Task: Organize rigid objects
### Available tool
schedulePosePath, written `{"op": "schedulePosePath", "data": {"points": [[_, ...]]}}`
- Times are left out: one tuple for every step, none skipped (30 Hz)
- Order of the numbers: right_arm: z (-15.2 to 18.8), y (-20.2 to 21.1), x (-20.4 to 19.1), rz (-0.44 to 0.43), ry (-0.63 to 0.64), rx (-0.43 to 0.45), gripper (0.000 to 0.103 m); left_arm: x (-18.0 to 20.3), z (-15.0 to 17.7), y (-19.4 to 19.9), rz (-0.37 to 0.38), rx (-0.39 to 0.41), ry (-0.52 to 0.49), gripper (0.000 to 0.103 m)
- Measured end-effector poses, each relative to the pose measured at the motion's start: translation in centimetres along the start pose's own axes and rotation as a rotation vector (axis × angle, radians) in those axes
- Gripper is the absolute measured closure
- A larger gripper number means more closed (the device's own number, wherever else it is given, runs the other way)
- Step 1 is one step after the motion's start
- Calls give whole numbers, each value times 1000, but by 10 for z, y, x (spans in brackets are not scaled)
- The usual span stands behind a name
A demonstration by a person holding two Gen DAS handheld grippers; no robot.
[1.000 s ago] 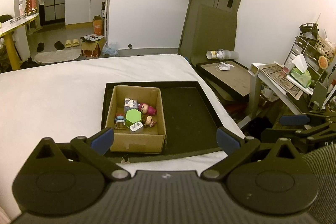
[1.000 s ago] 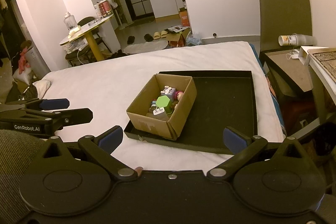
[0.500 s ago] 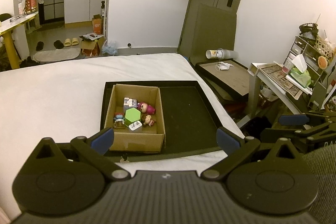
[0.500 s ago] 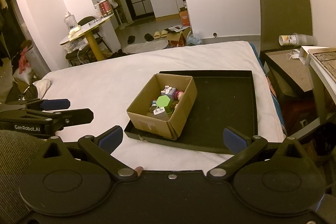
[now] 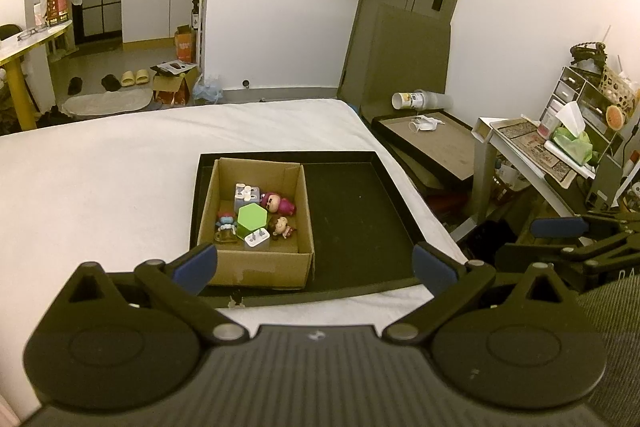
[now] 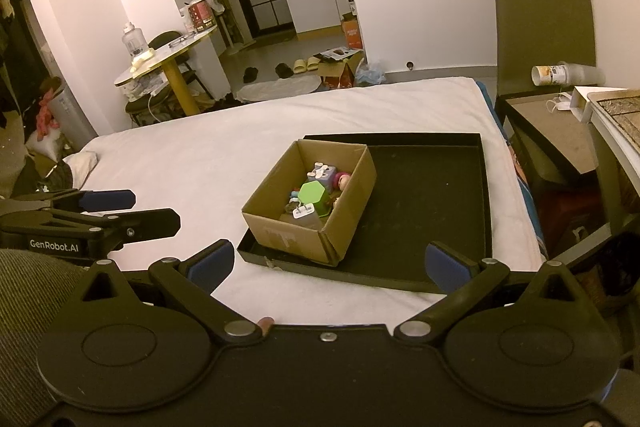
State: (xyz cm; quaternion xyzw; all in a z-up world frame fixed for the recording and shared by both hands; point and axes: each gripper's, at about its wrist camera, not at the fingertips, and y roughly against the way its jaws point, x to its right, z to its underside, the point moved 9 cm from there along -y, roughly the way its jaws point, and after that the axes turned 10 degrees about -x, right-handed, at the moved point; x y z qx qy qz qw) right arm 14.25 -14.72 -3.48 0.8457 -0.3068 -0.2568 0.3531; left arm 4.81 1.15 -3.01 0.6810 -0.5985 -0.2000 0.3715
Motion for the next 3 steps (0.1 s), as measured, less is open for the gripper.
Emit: {"op": "schedulePosePath", "data": {"points": [[0,0,0,-1,-1,-1,0,0,0,0,0,0,0,0],[0,0,0,-1,-1,0,0,0,0,0,0,1,0,0],[0,0,0,-1,0,2,0,0,0,0,4,-2,-1,0]]}}
